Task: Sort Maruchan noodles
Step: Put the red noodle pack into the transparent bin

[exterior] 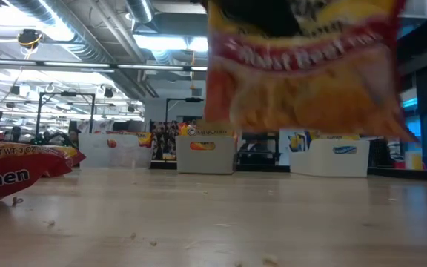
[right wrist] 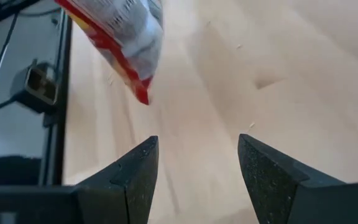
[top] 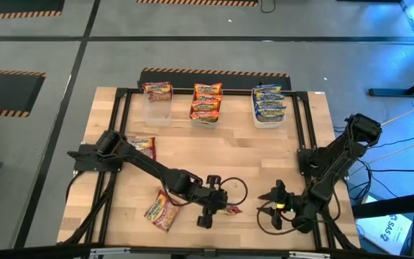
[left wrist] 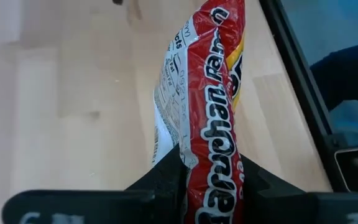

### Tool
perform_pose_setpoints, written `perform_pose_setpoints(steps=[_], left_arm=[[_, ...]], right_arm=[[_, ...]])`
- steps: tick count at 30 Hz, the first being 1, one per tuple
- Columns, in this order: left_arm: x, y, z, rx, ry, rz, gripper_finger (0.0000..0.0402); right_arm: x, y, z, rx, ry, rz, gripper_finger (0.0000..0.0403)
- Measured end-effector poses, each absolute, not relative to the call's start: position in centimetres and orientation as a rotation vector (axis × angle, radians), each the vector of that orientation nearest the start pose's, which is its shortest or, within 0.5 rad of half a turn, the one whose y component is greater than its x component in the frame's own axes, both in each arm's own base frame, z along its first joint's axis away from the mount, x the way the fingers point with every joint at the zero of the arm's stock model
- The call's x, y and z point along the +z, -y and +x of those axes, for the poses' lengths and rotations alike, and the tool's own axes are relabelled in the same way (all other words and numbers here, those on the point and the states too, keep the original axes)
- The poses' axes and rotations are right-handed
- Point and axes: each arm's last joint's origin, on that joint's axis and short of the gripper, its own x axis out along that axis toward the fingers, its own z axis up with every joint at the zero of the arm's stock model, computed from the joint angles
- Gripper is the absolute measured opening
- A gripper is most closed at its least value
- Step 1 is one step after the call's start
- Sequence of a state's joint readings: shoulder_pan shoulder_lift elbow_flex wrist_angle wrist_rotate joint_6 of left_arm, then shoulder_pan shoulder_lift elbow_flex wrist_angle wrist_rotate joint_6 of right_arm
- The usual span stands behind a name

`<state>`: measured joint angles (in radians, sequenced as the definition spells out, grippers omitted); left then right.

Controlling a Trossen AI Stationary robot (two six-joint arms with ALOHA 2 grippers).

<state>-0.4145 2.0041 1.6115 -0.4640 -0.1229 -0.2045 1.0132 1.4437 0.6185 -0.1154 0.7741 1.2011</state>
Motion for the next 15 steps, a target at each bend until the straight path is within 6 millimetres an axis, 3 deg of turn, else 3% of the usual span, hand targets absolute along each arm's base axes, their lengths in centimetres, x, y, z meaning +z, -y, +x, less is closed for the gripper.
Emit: perform_pose_setpoints(steps=[7,15], left_arm=[[27.5,14.8,37.5,-0.088,-0.923,0.146,0.0069],[31.9,7.0,33.4,0.04,-0.927,0.189,0.0069]], right_arm=[[15.3,-18.8,16.1,-0.237,-0.558,0.423,0.0204],[14.5,-16.3,17.8,-0.354,-0.663,0.438,0.0204]])
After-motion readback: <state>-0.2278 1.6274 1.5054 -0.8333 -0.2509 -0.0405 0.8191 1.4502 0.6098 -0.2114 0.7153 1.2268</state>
